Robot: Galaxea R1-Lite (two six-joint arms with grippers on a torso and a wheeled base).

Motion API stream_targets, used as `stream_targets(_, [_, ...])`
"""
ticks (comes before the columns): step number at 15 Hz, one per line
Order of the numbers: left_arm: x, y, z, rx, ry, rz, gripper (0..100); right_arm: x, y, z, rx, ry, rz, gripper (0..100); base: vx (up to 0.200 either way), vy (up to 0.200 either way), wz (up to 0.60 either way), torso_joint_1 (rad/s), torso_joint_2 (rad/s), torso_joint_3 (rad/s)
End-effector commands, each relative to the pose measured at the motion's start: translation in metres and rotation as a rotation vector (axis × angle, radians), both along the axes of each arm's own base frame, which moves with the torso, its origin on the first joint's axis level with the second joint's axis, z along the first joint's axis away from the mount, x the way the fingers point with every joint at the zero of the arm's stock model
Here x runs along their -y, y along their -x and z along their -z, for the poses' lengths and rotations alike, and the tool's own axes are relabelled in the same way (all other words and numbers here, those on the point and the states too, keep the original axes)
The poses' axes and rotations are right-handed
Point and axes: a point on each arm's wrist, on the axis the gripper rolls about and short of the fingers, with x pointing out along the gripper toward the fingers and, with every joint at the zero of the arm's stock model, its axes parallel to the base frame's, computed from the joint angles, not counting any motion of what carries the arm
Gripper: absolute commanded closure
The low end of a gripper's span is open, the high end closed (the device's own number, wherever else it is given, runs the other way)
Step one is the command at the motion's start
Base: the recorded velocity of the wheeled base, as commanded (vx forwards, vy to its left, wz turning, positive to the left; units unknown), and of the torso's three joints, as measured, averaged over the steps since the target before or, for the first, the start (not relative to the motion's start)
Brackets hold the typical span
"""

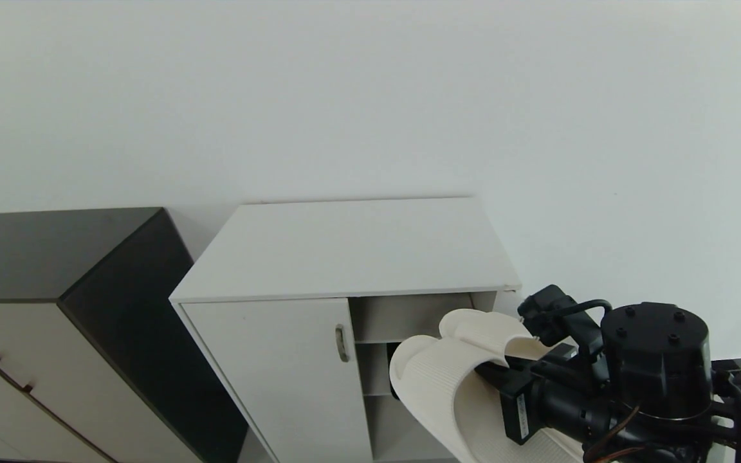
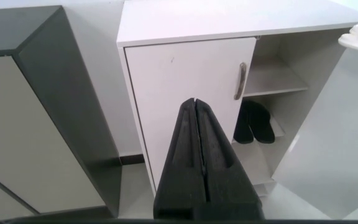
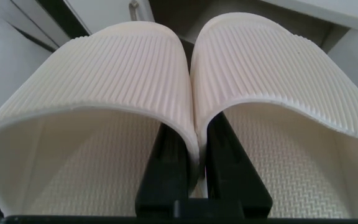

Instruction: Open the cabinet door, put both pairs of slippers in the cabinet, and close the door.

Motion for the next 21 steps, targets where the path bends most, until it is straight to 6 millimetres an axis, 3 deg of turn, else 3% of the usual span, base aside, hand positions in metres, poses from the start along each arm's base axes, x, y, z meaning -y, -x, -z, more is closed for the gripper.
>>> stream_targets(1, [0.0,0.0,0.0,0.0,0.0,0.0,100,-0.0003,0.0,0.0016,-0.004,0.005,0.0,100,0.0,0.0,0.0,-0.163,0.36,0.203])
stream_targets(21, [0.0,0.0,0.0,0.0,0.0,0.0,100,-0.0013,-0.0009,0.0054,-0.013,0.017,-0.001,100,0.0,0.0,0.0,-0.198,0.51,0.302])
